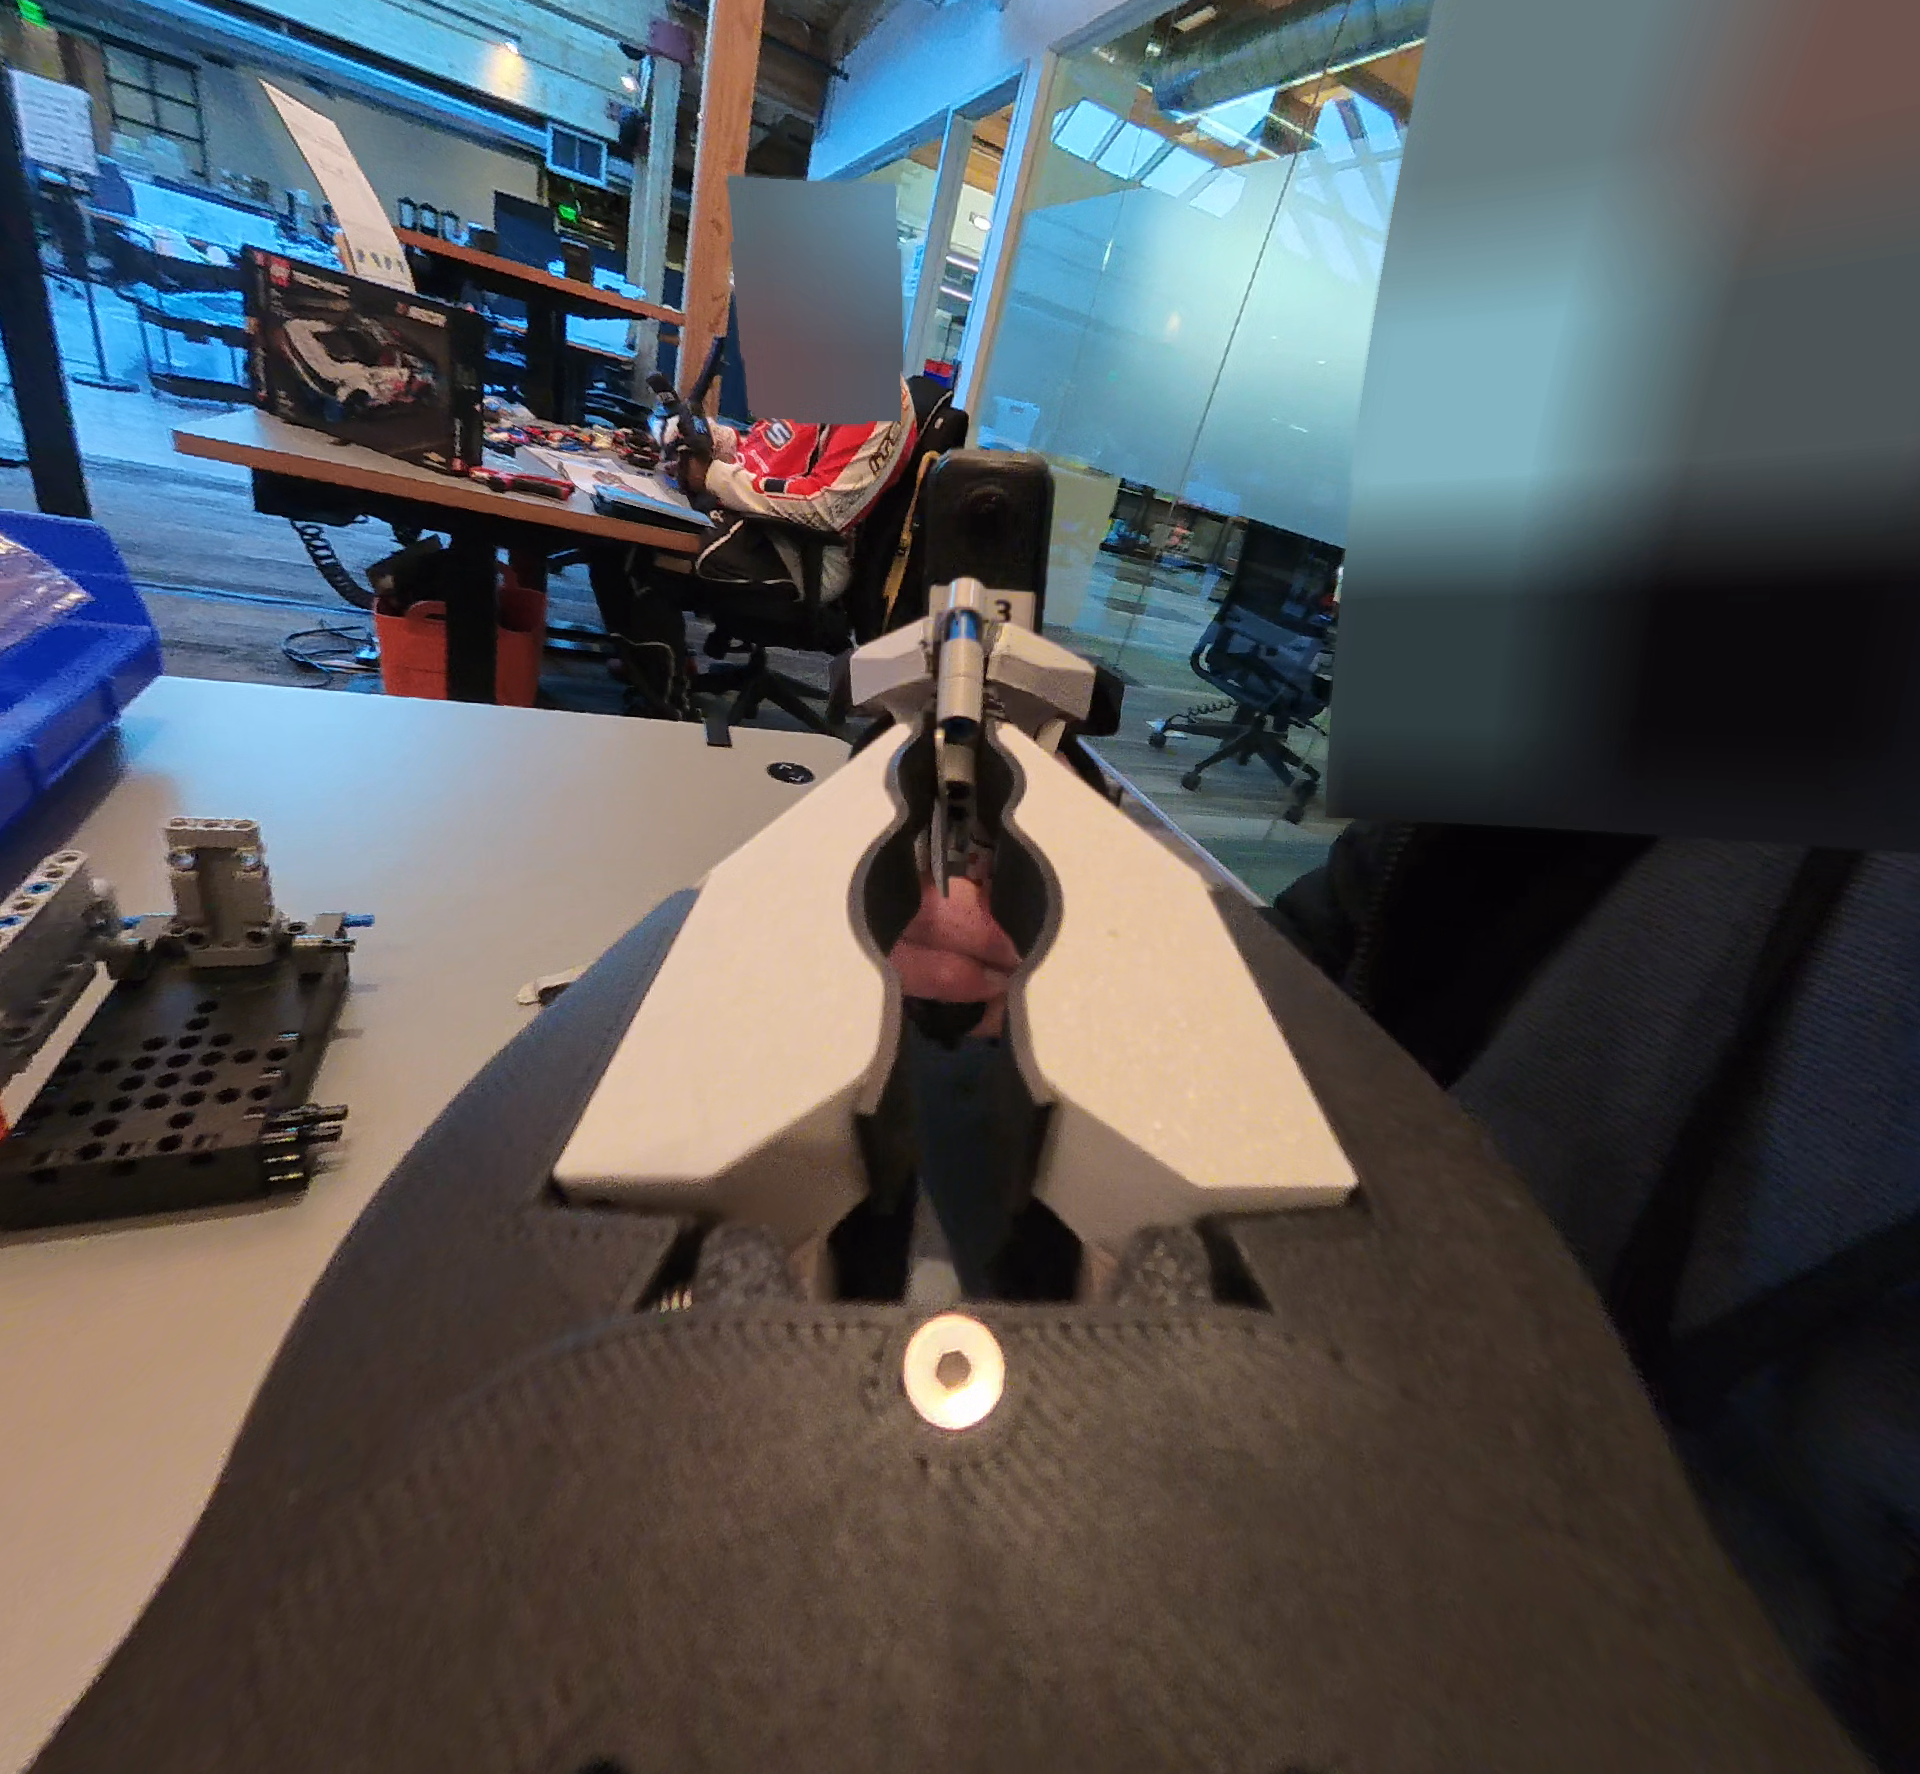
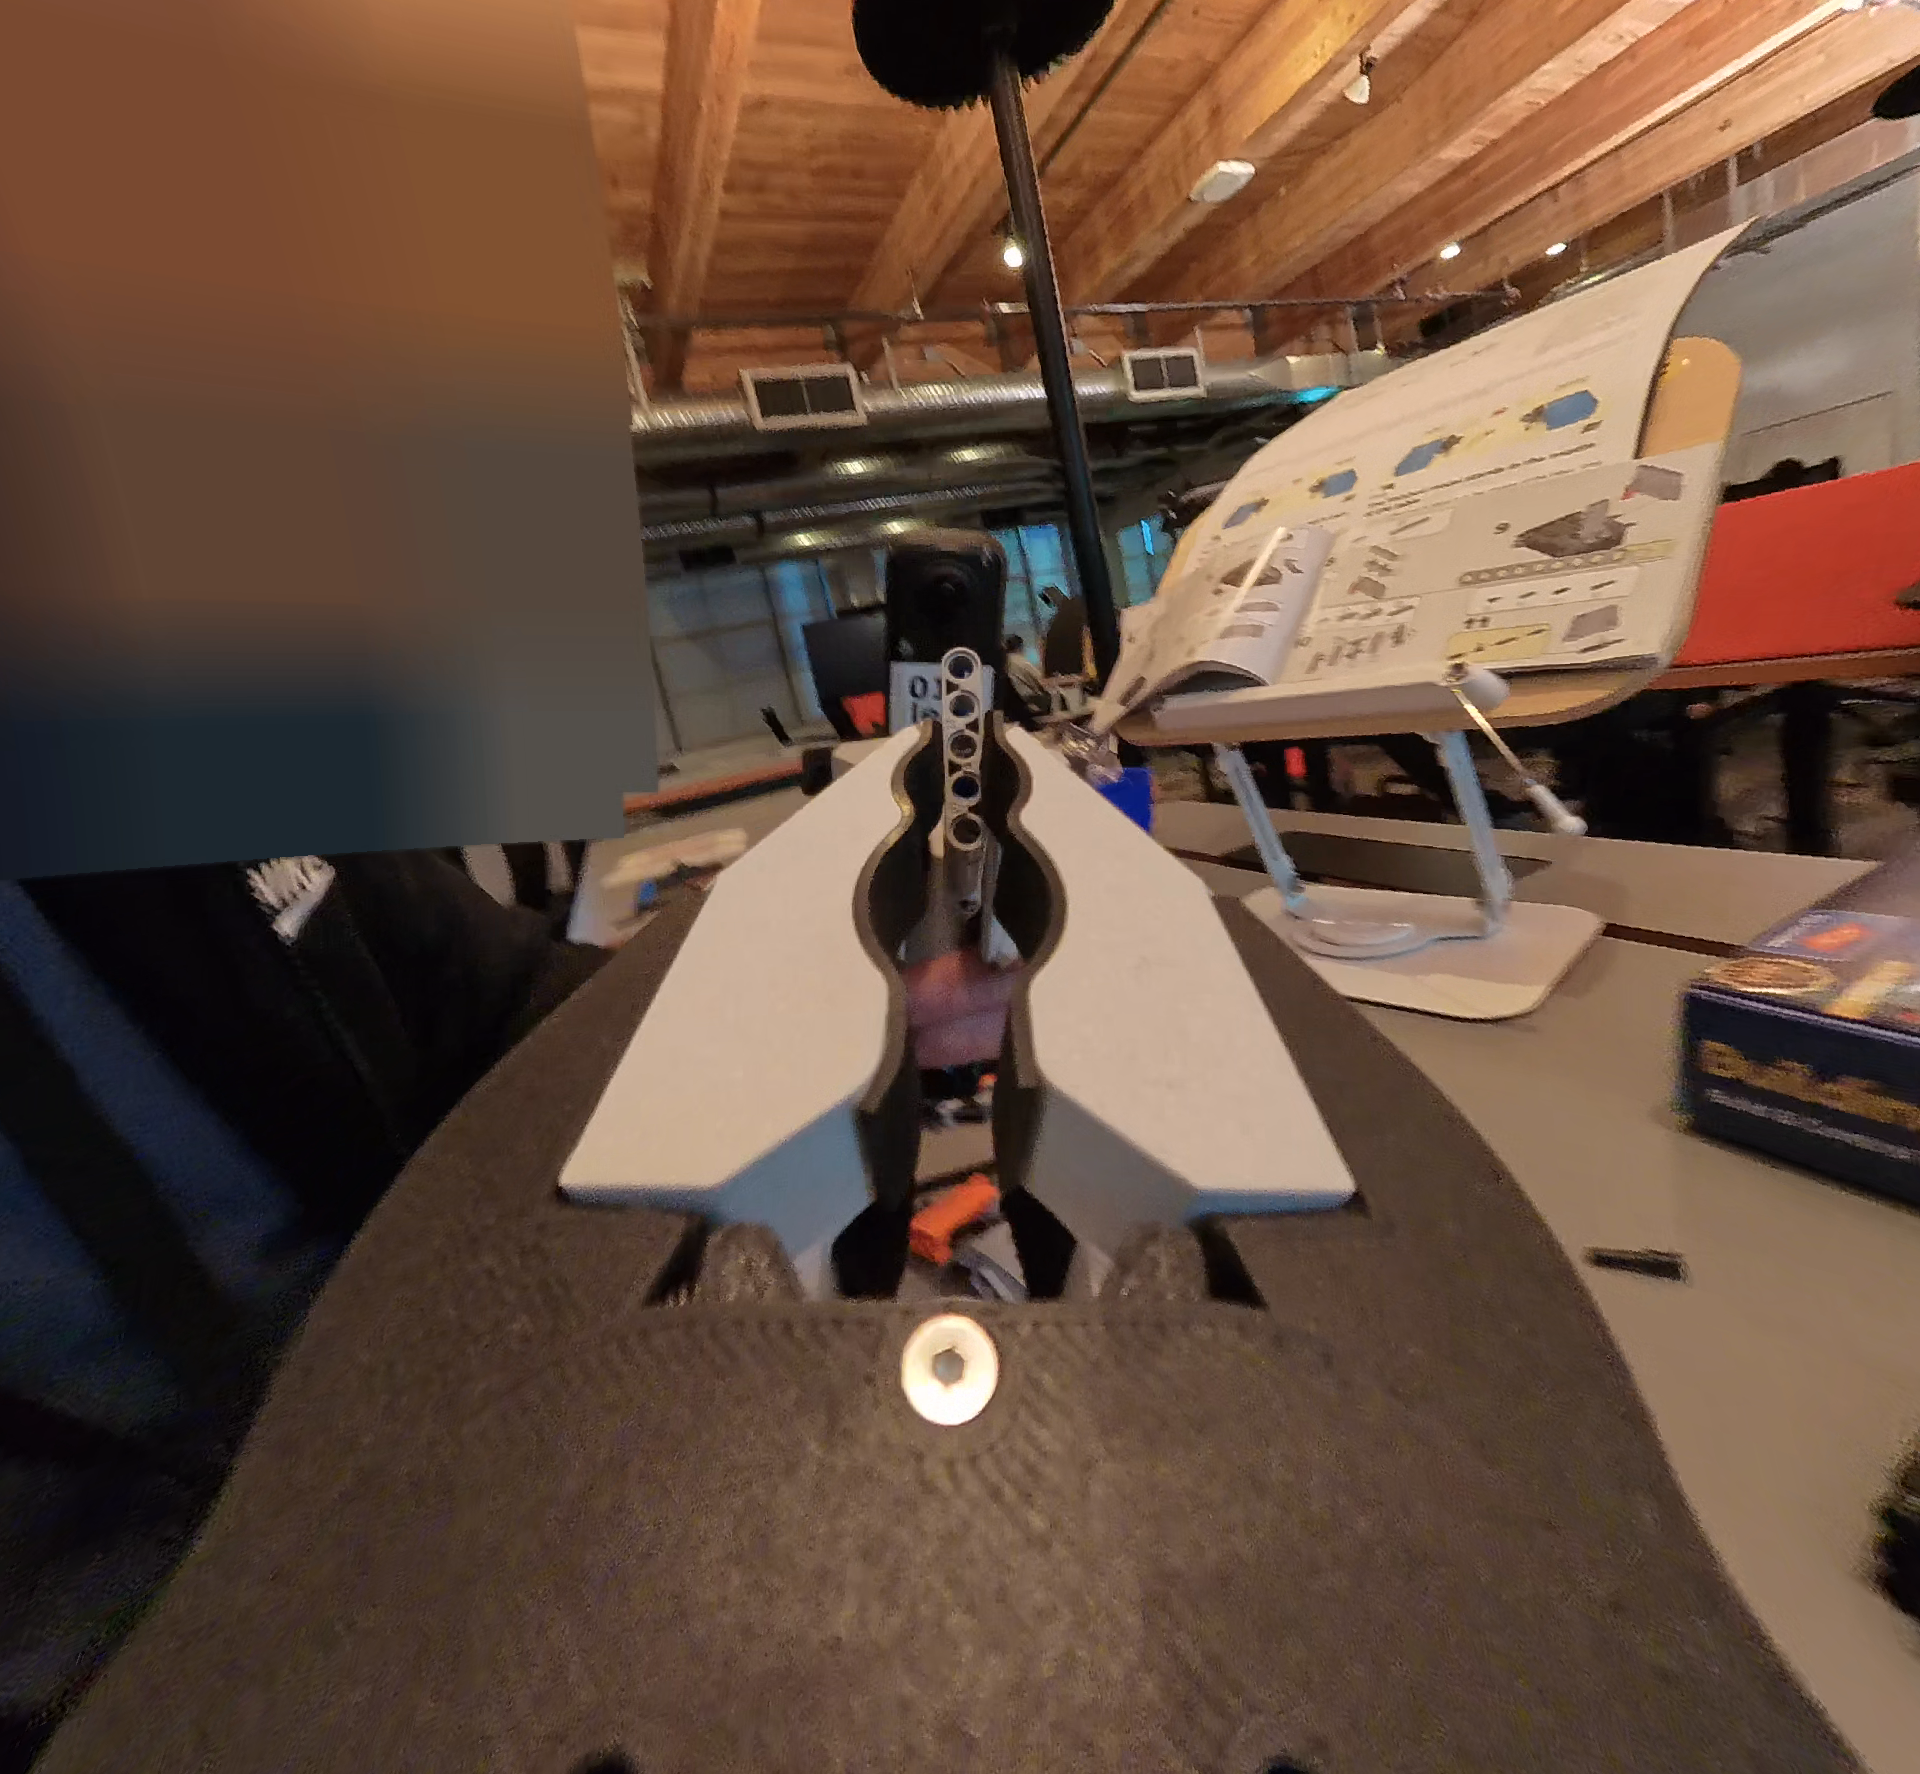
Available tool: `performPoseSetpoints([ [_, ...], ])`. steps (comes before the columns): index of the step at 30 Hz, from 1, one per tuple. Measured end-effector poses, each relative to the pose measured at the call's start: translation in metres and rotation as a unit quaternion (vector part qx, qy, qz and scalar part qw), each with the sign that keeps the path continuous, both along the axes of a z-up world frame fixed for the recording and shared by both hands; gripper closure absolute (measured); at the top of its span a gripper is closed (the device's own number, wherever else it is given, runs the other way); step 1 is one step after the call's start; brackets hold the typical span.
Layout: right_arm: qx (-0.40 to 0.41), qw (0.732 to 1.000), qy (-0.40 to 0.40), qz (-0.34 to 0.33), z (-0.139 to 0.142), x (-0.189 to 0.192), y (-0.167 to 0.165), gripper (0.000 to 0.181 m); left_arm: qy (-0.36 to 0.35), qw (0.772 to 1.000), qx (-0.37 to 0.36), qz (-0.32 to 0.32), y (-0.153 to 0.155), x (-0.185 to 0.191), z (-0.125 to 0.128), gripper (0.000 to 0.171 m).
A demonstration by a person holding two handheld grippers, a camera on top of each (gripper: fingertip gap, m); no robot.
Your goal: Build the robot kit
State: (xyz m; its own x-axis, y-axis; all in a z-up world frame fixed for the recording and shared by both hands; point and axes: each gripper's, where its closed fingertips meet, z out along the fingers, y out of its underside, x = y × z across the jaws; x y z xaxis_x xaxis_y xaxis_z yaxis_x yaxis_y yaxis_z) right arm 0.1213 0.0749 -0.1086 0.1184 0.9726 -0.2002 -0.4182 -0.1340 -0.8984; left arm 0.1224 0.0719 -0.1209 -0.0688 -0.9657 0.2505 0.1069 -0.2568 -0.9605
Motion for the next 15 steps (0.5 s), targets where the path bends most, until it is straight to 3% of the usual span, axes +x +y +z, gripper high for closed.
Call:
performPoseSetpoints([
  [4, 0.029, 0.999, -0.022, -0.017, 0.001, 0.001, -0.002, 0.176, 0.002, 1.000, 0.001, -0.009, -0.002, 0.001, 0.000, 0.167],
  [15, 0.003, 0.999, -0.033, 0.018, -0.003, 0.006, 0.001, 0.172, 0.087, 0.995, 0.051, 0.014, -0.002, 0.006, -0.015, 0.167],
])
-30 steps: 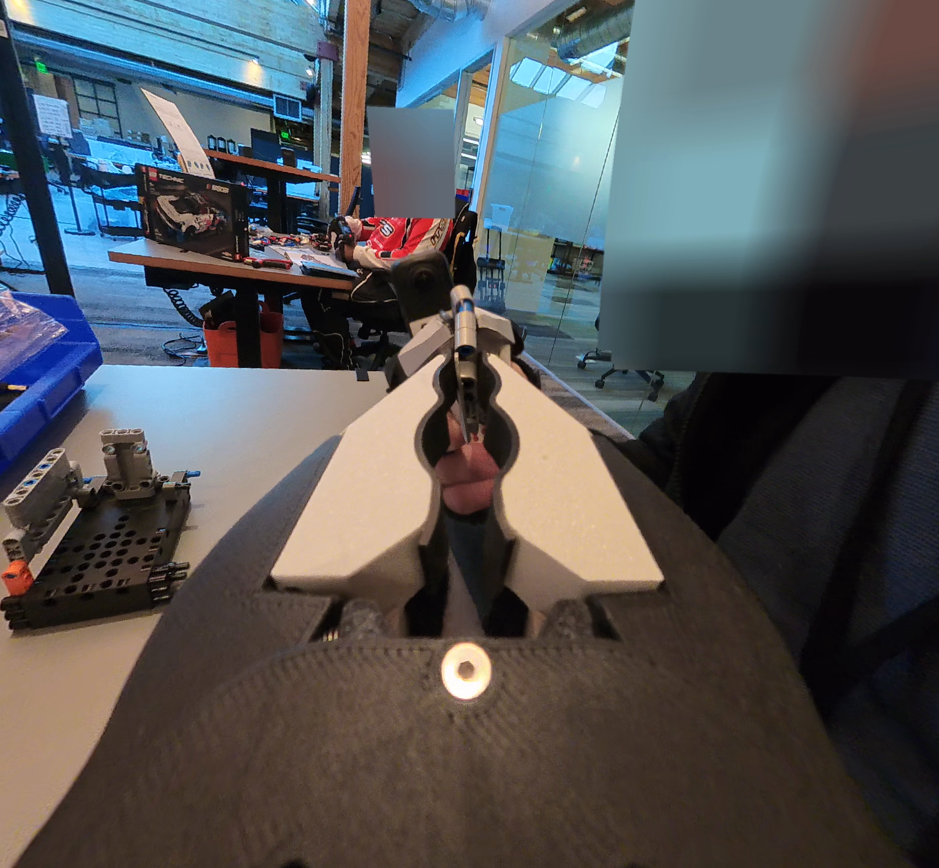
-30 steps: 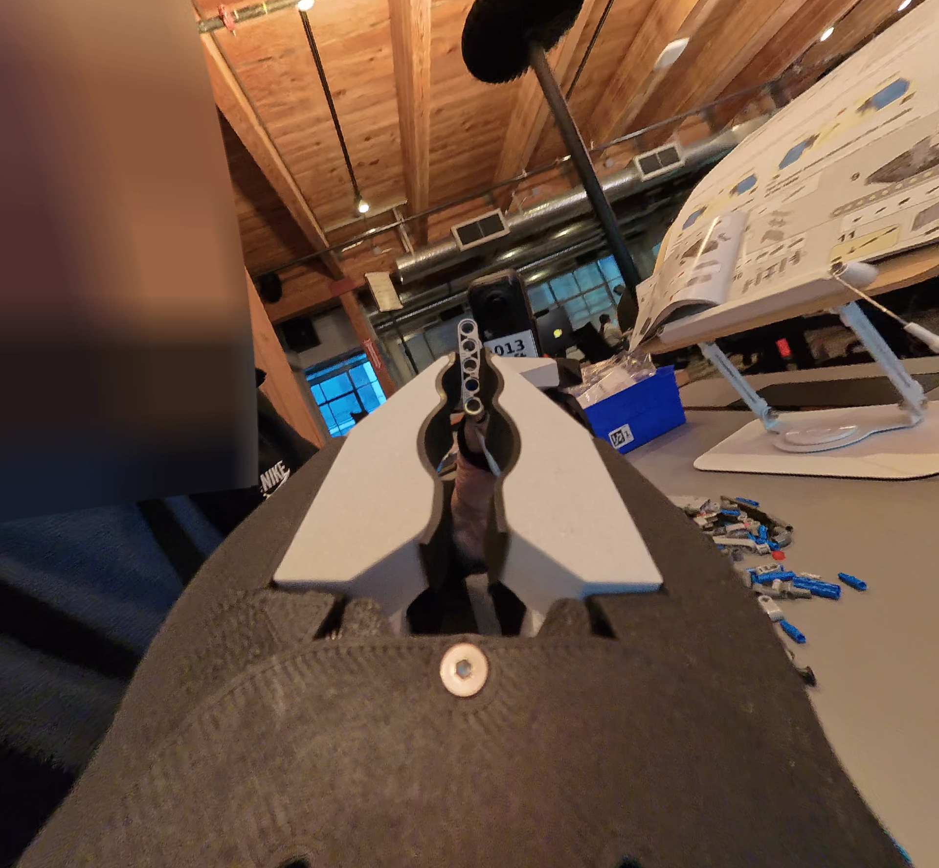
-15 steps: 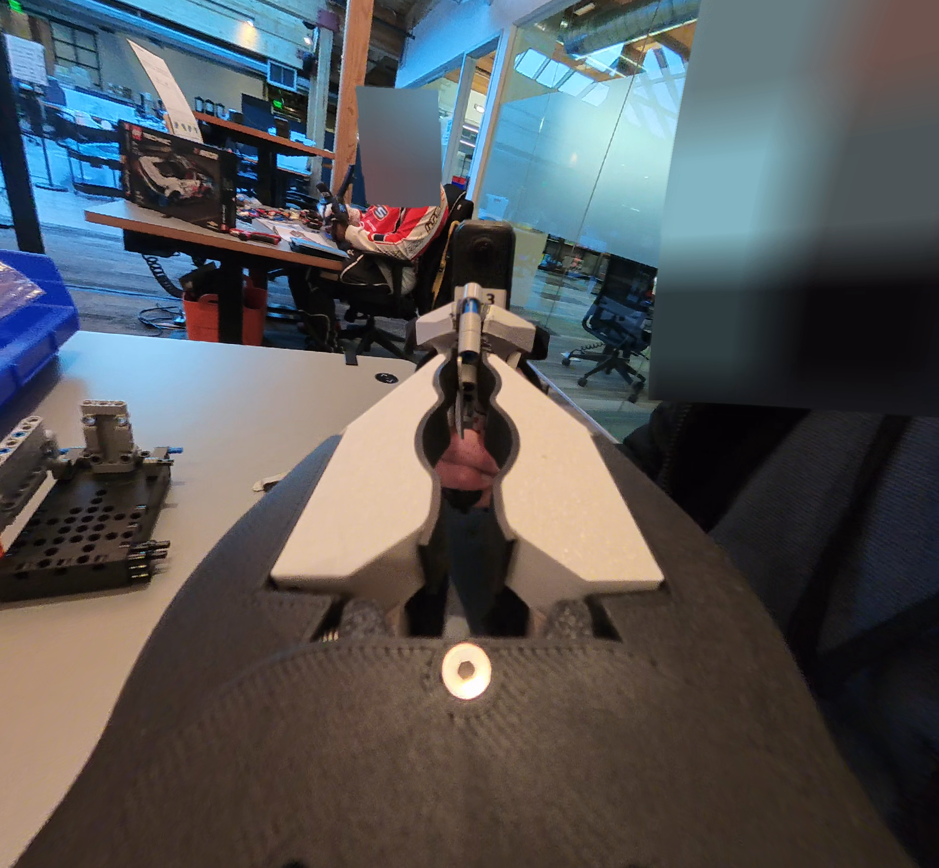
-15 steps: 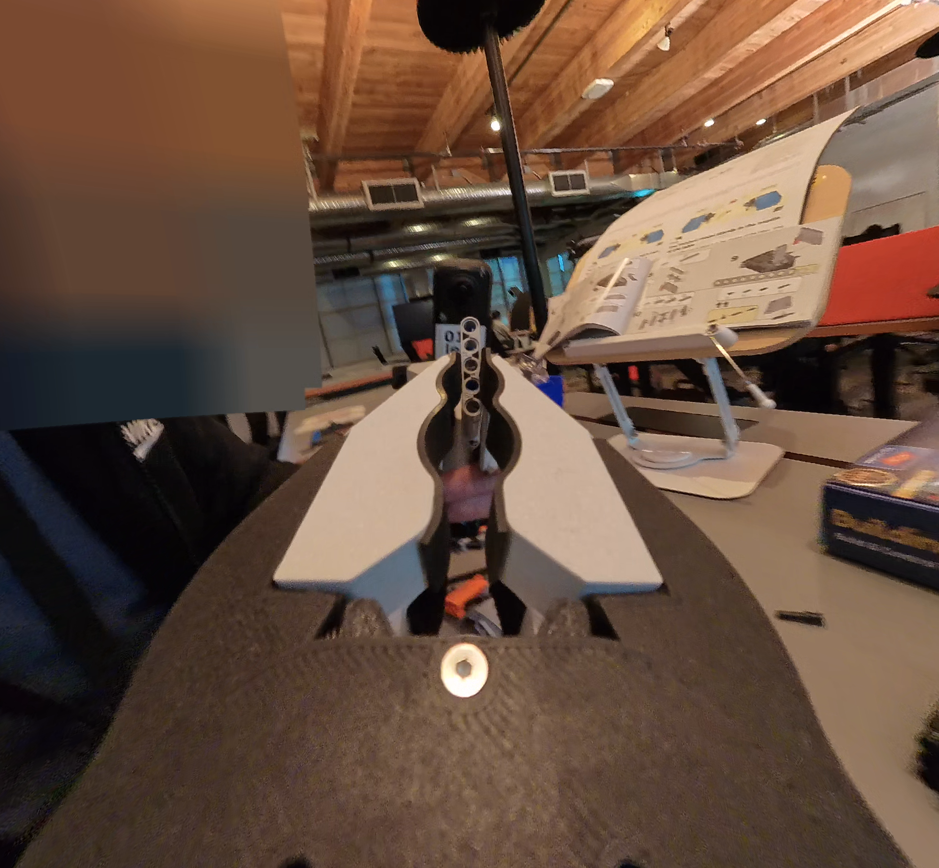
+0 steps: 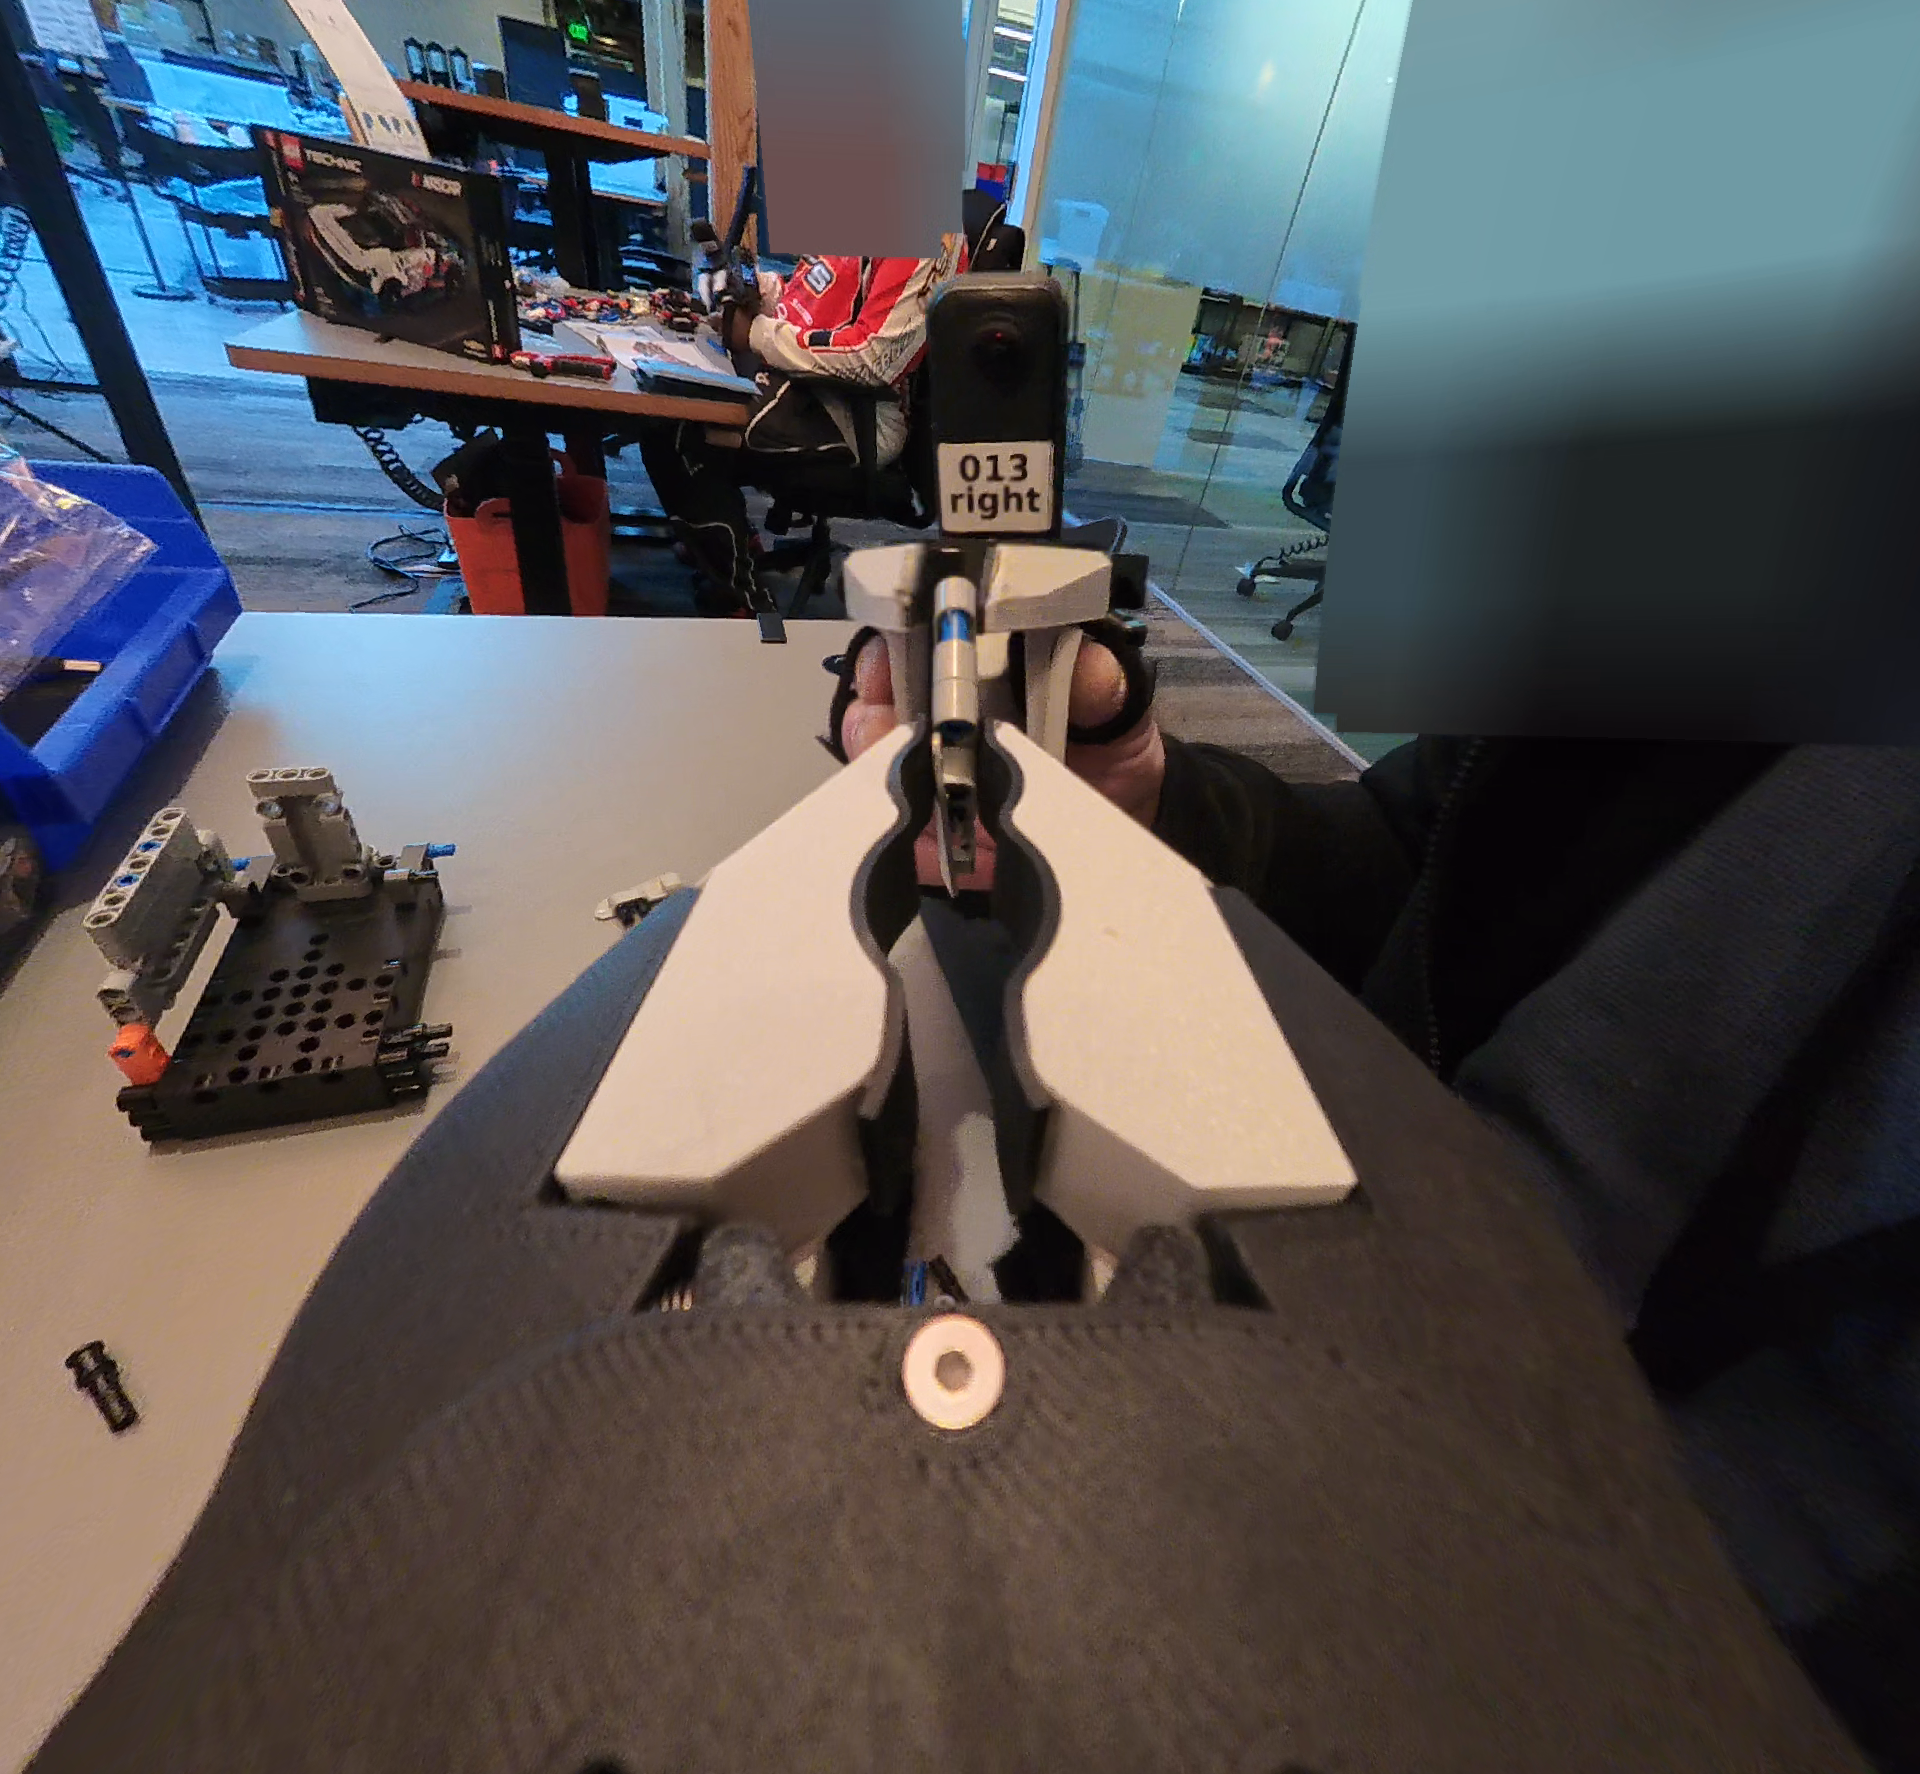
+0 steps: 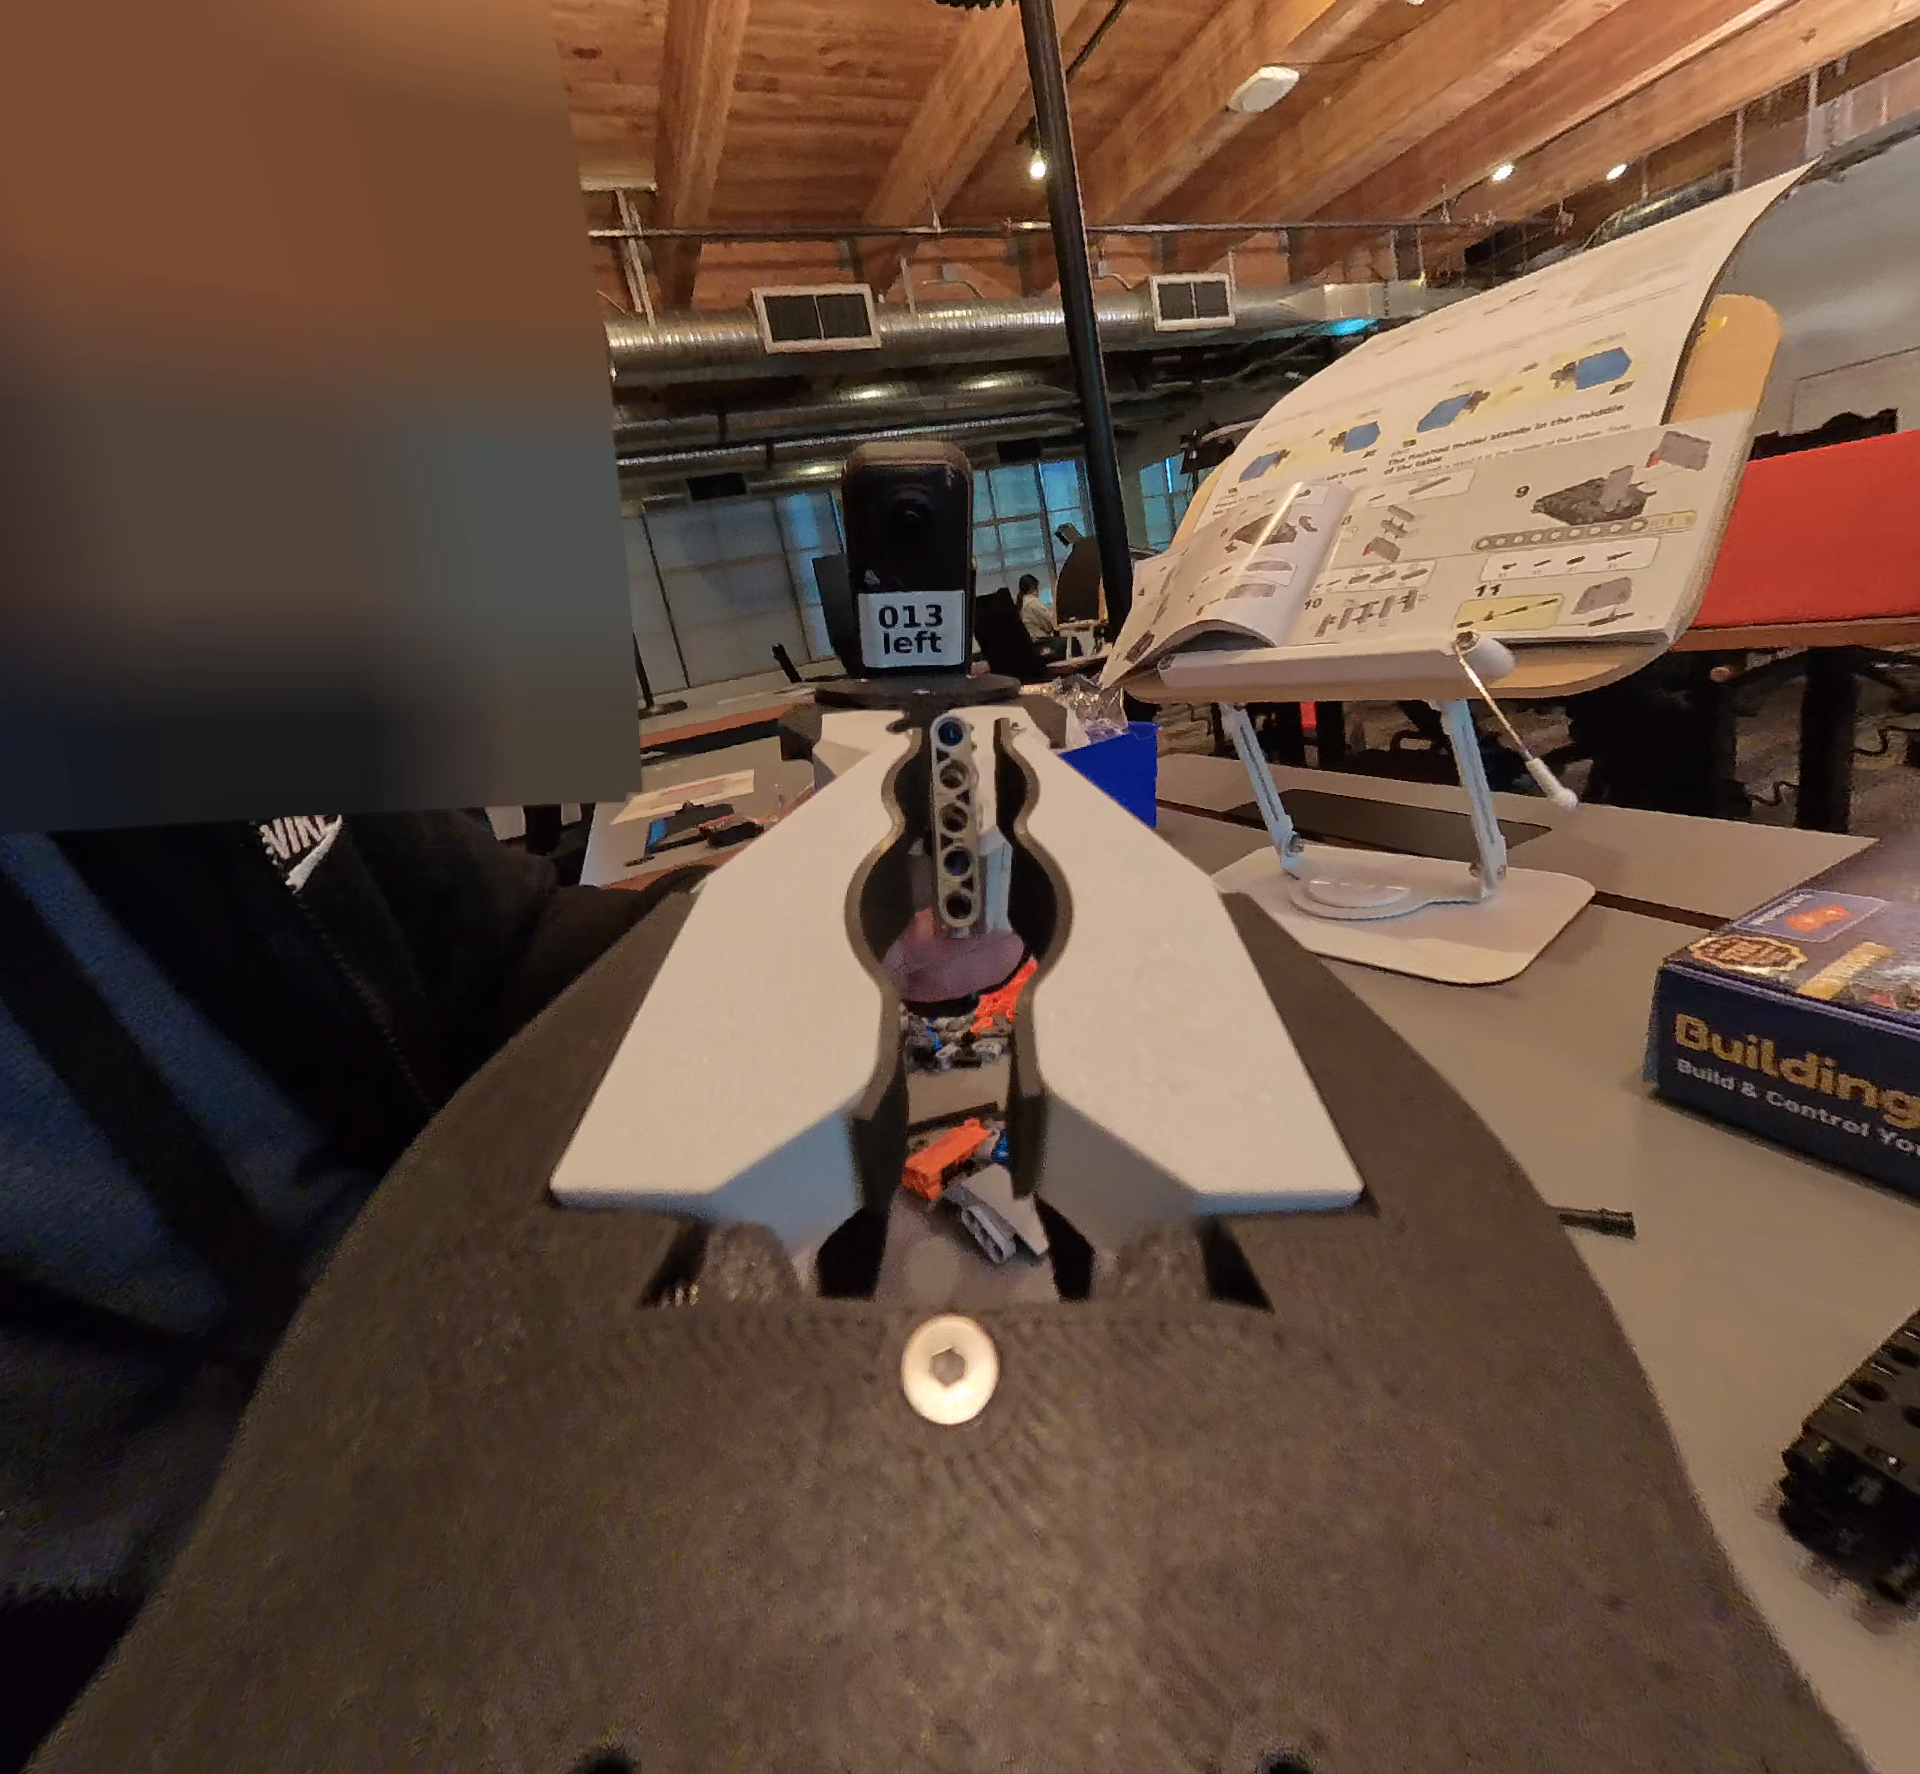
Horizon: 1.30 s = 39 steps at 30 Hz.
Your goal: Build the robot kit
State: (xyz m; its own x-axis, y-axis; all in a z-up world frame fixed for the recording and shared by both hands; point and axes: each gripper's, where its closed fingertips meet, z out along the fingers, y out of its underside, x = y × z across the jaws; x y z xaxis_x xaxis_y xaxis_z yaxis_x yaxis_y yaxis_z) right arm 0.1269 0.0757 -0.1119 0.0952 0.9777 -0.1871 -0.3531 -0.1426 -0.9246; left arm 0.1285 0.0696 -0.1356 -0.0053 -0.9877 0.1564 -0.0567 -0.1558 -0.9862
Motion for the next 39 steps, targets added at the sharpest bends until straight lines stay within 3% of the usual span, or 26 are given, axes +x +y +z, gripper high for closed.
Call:
performPoseSetpoints([
  [4, 0.000, 1.000, -0.016, 0.005, -0.004, -0.002, -0.002, 0.177, 0.021, 1.000, -0.017, -0.013, -0.002, 0.004, -0.007, 0.168],
  [11, 0.005, 1.000, -0.014, 0.009, -0.005, 0.000, -0.005, 0.177, 0.032, 0.999, 0.015, -0.001, -0.004, 0.006, -0.008, 0.168],
  [23, 0.074, 0.990, -0.122, -0.015, -0.027, -0.008, -0.008, 0.177, 0.161, 0.982, 0.091, 0.036, -0.002, 0.005, -0.032, 0.167],
  [27, 0.049, 0.986, -0.157, 0.023, -0.041, -0.013, -0.010, 0.177, 0.203, 0.971, 0.121, 0.039, -0.001, 0.003, -0.043, 0.168],
  [32, 0.015, 0.991, -0.134, 0.024, -0.038, -0.012, 0.001, 0.176, 0.157, 0.986, 0.049, 0.028, 0.006, 0.004, -0.043, 0.167],
  [34, 0.035, 0.991, -0.127, -0.008, -0.029, 0.000, 0.007, 0.158, 0.134, 0.991, 0.009, 0.026, 0.009, 0.004, -0.041, 0.167],
  [36, 0.074, 0.975, -0.197, -0.069, -0.040, 0.007, 0.017, 0.146, 0.104, 0.993, -0.044, 0.022, 0.013, 0.004, -0.039, 0.167],
  [39, 0.157, 0.927, -0.313, -0.132, -0.059, -0.003, 0.017, 0.130, 0.072, 0.991, -0.114, 0.011, 0.018, 0.008, -0.038, 0.167],
])
